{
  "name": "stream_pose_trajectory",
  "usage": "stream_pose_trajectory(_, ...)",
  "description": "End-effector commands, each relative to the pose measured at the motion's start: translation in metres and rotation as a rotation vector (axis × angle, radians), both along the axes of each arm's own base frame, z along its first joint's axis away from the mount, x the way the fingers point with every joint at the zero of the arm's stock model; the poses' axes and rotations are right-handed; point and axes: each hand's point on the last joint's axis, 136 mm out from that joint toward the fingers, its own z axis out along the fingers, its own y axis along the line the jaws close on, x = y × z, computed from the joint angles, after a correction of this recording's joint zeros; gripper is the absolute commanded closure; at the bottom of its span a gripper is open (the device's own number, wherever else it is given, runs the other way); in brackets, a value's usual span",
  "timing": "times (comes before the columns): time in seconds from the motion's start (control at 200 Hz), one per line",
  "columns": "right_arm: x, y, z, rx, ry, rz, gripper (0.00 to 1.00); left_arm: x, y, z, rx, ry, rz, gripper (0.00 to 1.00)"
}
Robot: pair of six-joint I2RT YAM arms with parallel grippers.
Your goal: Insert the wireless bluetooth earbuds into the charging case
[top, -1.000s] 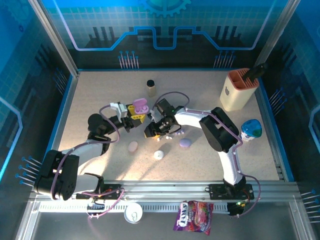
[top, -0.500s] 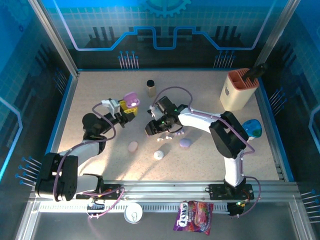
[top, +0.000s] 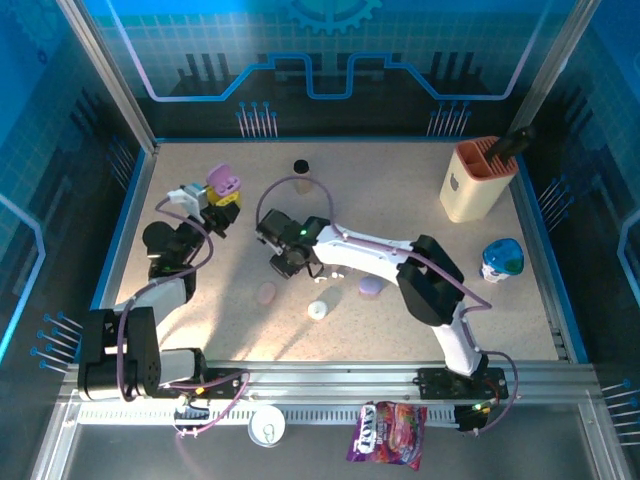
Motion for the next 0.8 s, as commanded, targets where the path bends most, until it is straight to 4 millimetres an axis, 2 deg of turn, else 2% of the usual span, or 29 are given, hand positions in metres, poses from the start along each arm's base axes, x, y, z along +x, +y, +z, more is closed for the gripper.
stream_pose_trajectory(0.0,-0.001,-0.017,-0.015,-0.198,-0.042,0.033,0.56,-0.001,0.012,0.022,-0.019,-0.054,0.052,0.63)
stream_pose_trajectory(0.395,0.000,-0.008,-0.043,-0.306,-0.035,0.075,0.58,-0.002,0.013,0.022,-0.016,-0.053,0.051,0.63)
stream_pose_trajectory(0.495,0.002,-0.004,-0.041,-0.297,-0.041,0.077,0.60,-0.002,0.013,0.022,-0.014,-0.052,0.047,0.63)
stream_pose_trajectory(0.52,0.001,-0.005,-0.053,-0.320,-0.028,0.079,0.60,-0.002,0.013,0.021,-0.013,-0.051,0.046,0.63)
stream_pose_trajectory(0.795,0.003,-0.005,-0.060,-0.344,-0.017,0.080,0.65,-0.003,0.012,0.019,-0.006,-0.043,0.043,0.63)
